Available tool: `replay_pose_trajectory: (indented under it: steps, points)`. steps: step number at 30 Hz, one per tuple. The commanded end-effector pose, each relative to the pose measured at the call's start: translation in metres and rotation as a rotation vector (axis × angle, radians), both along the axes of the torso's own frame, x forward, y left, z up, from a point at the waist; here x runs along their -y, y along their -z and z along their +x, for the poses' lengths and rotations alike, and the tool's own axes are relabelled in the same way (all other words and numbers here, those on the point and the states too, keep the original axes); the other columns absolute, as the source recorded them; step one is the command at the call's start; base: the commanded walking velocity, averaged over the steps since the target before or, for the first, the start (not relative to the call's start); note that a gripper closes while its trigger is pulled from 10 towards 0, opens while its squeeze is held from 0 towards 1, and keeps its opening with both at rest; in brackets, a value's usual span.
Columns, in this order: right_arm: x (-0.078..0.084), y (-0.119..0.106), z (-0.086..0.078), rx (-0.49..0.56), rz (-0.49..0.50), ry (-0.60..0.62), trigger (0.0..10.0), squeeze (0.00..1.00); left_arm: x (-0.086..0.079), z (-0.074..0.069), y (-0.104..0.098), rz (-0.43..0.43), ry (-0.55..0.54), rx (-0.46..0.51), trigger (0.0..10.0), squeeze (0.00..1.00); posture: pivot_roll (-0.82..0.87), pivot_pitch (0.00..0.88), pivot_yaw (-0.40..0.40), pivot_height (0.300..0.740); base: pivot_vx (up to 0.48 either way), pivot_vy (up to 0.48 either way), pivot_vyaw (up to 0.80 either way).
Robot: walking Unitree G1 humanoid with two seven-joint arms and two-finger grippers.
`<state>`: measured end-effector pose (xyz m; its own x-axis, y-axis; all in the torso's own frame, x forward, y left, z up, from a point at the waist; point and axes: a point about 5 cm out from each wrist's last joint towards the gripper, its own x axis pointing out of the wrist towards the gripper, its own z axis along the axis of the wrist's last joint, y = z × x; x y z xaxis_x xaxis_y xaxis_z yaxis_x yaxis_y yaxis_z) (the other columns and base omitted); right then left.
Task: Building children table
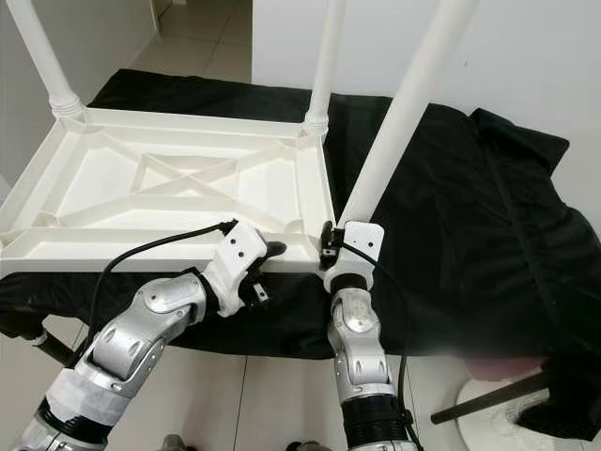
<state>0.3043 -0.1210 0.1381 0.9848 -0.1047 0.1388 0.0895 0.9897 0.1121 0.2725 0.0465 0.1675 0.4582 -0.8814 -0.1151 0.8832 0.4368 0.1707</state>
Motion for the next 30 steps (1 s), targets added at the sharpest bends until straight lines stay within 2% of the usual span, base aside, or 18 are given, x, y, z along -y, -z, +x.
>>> replay_pose_trajectory:
  steps: [1, 2, 3, 6, 13, 14, 17, 25, 27, 30]
  points:
    - [-0.001, 0.006, -0.004, -0.022, 0.013, 0.012, 10.0, 0.0, 0.0, 0.0, 0.0, 0.002, 0.006, 0.005, 10.0, 0.0, 0.01, 0.093, -0.082, 0.74, 0.0, 0.0, 0.0]
    - [0.001, 0.004, -0.003, -0.011, 0.008, 0.012, 10.0, 0.0, 0.0, 0.0, 0.0, 0.003, 0.005, 0.005, 10.0, 0.0, 0.01, 0.093, -0.082, 0.74, 0.0, 0.0, 0.0]
    - [0.003, 0.003, -0.003, -0.001, 0.01, 0.002, 10.0, 1.0, 0.0, 0.0, 0.001, 0.011, 0.005, 0.011, 10.0, 0.0, 0.02, 0.092, -0.085, 0.74, 0.0, 0.0, 0.0]
    - [0.003, -0.002, -0.003, 0.027, 0.014, -0.046, 10.0, 1.0, -0.003, 0.001, 0.0, 0.01, -0.004, 0.015, 10.0, 0.0, 0.02, 0.093, -0.085, 0.74, 0.0, 0.0, 0.0]
    - [0.006, -0.007, -0.004, 0.051, 0.002, -0.045, 10.0, 1.0, -0.006, 0.002, -0.001, 0.01, -0.019, 0.013, 10.0, 0.0, 0.02, 0.092, -0.092, 0.74, 0.0, 0.0, 0.0]
    - [0.006, -0.008, -0.004, 0.054, -0.004, -0.067, 10.0, 0.02, -0.007, 0.003, -0.001, 0.012, -0.025, 0.014, 10.0, 0.0, 0.02, 0.091, -0.094, 0.74, 0.0, 0.0, 0.0]
    - [0.013, -0.009, -0.003, 0.064, -0.031, -0.154, 10.0, 0.0, -0.008, 0.004, 0.001, 0.016, -0.038, 0.018, 10.0, 0.0, 0.02, 0.087, -0.093, 0.74, 0.0, 0.0, 0.0]
    - [0.019, -0.009, -0.003, 0.069, -0.07, -0.231, 10.0, 0.0, -0.009, 0.005, 0.002, 0.028, -0.04, 0.024, 10.0, 0.0, 0.02, 0.081, -0.091, 0.74, 0.0, 0.0, 0.0]
    - [0.028, -0.009, -0.002, 0.07, -0.123, -0.298, 10.0, 0.0, -0.009, 0.006, 0.003, 0.034, -0.04, 0.035, 10.0, 0.0, 0.01, 0.075, -0.091, 0.74, 0.0, 0.0, 0.0]
    - [0.033, -0.009, 0.0, 0.071, -0.152, -0.329, 10.0, 0.0, -0.009, 0.007, 0.003, 0.041, -0.043, 0.06, 10.0, 0.0, 0.01, 0.074, -0.091, 0.74, 0.0, 0.0, 0.0]
